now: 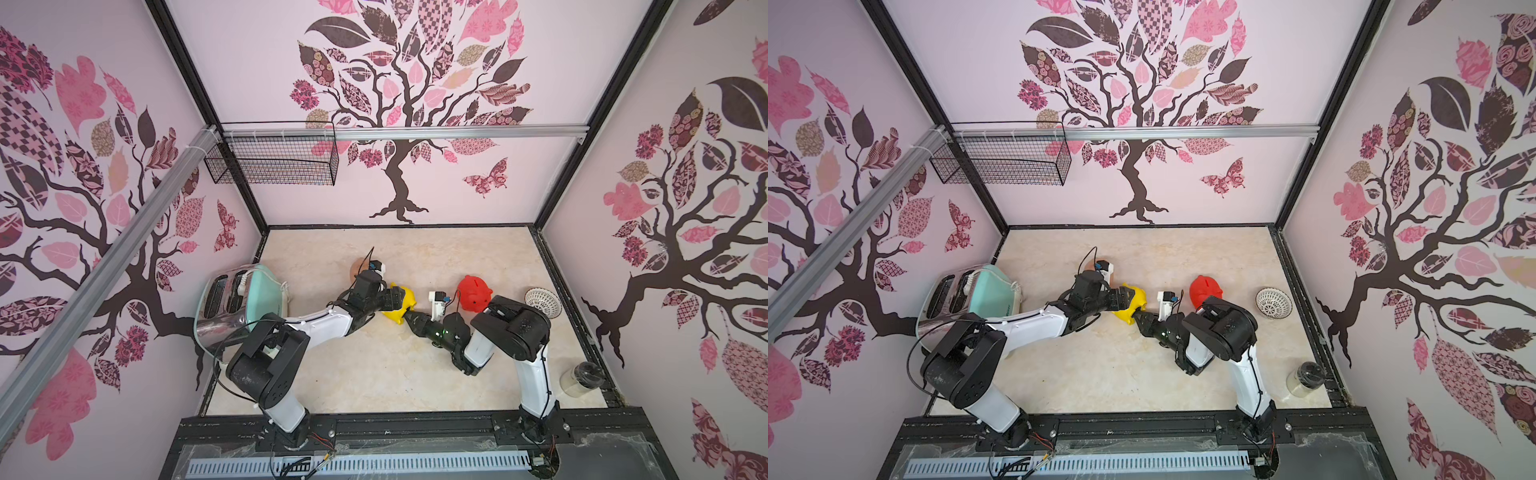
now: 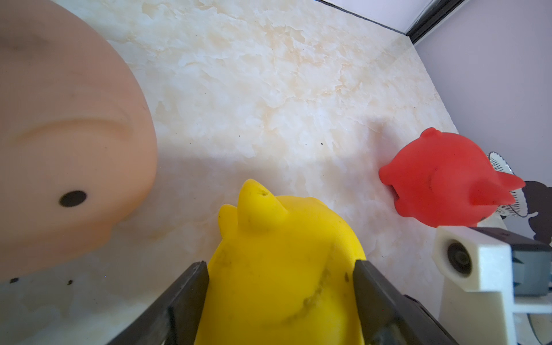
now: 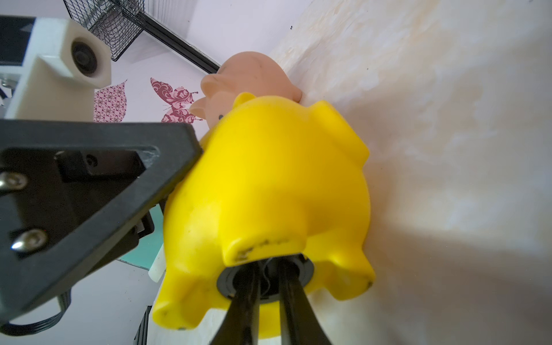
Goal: Open piggy banks
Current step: Open the lid on the piggy bank.
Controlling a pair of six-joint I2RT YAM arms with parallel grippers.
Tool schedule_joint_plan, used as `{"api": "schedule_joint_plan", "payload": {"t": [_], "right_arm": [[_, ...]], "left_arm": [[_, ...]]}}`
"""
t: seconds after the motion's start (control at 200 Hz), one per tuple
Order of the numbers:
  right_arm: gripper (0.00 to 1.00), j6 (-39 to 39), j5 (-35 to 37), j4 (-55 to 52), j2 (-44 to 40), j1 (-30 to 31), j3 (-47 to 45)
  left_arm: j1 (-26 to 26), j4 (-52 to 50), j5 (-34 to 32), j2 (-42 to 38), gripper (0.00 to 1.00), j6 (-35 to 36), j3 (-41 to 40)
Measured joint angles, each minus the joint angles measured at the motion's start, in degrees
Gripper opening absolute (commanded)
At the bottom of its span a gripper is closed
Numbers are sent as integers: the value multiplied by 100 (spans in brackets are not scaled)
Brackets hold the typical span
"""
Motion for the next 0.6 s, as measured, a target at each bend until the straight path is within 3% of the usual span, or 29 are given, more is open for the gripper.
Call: {"api": "schedule_joint_plan", "payload": {"t": [0.23,0.6], "right_arm": [[24,22,225,-39,-55,-2,-15],[16,46,304,-205,-70,-39,11]], "left_arm": [[0,4,-17,2,80,20,2],[-37,7,-50,9,80,26,9]]}}
